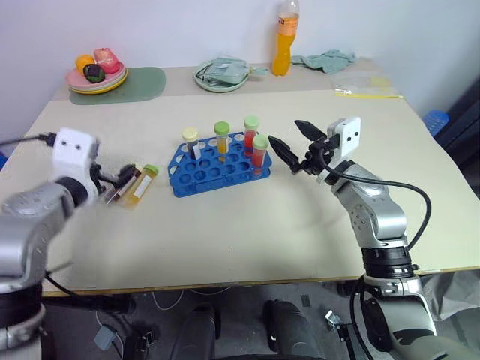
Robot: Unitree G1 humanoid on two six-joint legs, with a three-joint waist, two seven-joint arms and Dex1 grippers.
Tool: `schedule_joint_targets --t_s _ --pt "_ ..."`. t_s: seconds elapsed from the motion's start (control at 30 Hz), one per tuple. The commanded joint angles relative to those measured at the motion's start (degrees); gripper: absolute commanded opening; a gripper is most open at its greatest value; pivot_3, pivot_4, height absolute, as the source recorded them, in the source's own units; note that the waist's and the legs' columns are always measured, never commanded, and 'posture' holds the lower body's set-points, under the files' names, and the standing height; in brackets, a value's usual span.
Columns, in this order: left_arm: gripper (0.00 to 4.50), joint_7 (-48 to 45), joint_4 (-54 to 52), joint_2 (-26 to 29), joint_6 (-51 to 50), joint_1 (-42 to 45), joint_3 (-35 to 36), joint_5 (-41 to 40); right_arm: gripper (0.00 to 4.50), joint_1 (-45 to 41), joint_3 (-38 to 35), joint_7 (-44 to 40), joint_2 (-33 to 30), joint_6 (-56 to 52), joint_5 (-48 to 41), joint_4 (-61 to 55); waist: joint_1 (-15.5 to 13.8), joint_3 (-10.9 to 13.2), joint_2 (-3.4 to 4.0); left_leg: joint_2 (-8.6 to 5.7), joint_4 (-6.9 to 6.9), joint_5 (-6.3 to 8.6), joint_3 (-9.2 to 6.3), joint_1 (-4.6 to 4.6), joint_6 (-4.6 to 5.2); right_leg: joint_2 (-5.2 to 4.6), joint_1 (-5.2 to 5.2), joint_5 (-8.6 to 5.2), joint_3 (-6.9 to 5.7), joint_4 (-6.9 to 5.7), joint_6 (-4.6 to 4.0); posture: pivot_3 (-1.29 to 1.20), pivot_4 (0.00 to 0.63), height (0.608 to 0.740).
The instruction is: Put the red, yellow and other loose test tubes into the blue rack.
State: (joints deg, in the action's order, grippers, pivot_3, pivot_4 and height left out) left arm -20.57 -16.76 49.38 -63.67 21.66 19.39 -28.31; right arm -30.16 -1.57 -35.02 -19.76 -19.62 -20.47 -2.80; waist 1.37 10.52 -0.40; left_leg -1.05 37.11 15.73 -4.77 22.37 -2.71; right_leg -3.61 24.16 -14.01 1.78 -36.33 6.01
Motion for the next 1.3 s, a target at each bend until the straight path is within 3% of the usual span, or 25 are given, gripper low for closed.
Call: schedule_joint_targets --t_s 0.03,0.2,0.4,0.5,0.7,1.0,1.27,1.3 --pt "4.5 -4.4 7.8 4.1 -5.8 5.7 -3.9 -0.6 4.47 1.7 3.8 -5.1 -2.2 -1.9 -1.4 -7.0 0.2 0.0 0.0 0.0 0.0 0.0 0.0 0.0 0.0 -0.01 0.0 -0.01 0.0 0.0 0.0 0.0 0.15 0.74" --pt "4.5 -12.2 19.5 10.2 -7.1 14.8 -18.4 3.8 4.47 5.9 8.5 -9.6 -5.2 -3.7 -1.2 -12.9 0.9 0.0 -0.04 -0.01 0.01 0.0 -0.01 0.05 -0.01 -0.02 0.01 -0.02 0.0 0.03 0.02 0.0 0.15 0.74" --pt "4.5 -22.6 37.5 9.6 -1.0 29.3 -30.4 10.7 4.47 7.8 10.3 -9.9 -5.7 -3.3 0.4 -13.7 1.0 0.1 -0.13 -0.01 0.03 0.0 -0.01 0.06 -0.01 0.0 0.04 -0.02 0.0 0.0 0.02 0.0 0.15 0.74" --pt "4.5 -27.7 40.0 8.9 -1.0 33.3 -33.8 11.9 4.47 8.5 10.6 -9.6 -5.6 -3.1 0.8 -14.2 1.0 0.1 -0.22 -0.01 0.03 0.0 0.0 0.1 -0.01 0.0 0.07 -0.03 -0.01 0.0 0.03 0.0 0.15 0.74" --pt "4.5 -30.4 37.6 7.1 -8.0 35.8 -35.7 12.4 4.47 9.8 10.5 -9.0 -5.6 -3.4 0.9 -15.3 1.1 0.1 -0.24 -0.01 0.04 -0.01 0.01 0.11 -0.01 -0.02 0.1 -0.06 0.01 -0.02 0.07 0.0 0.15 0.74" --pt "4.5 -23.2 29.5 2.0 -19.2 32.3 -35.2 12.7 4.47 9.7 11.1 -9.4 -5.6 -3.1 1.1 -15.0 1.1 0.2 -0.27 -0.01 0.11 -0.01 0.0 0.12 -0.01 -0.04 0.1 -0.06 0.02 -0.09 0.07 0.0 0.15 0.74" --pt "4.5 -15.9 31.0 -2.0 -19.8 30.3 -32.6 14.3 4.47 9.3 11.5 -9.7 -5.4 -3.1 1.5 -14.6 1.0 0.2 -0.28 -0.01 0.14 -0.01 -0.01 0.12 -0.01 -0.04 0.11 -0.06 0.02 -0.13 0.07 0.0 0.15 0.74" --pt "4.24 -15.0 31.5 -2.6 -19.4 30.1 -32.2 14.6 4.49 9.4 11.6 -9.6 -5.4 -3.1 1.5 -14.7 1.0 0.2 -0.28 -0.02 0.14 -0.01 -0.01 0.12 -0.01 -0.05 0.11 -0.05 0.02 -0.13 0.07 0.0 0.15 0.74"
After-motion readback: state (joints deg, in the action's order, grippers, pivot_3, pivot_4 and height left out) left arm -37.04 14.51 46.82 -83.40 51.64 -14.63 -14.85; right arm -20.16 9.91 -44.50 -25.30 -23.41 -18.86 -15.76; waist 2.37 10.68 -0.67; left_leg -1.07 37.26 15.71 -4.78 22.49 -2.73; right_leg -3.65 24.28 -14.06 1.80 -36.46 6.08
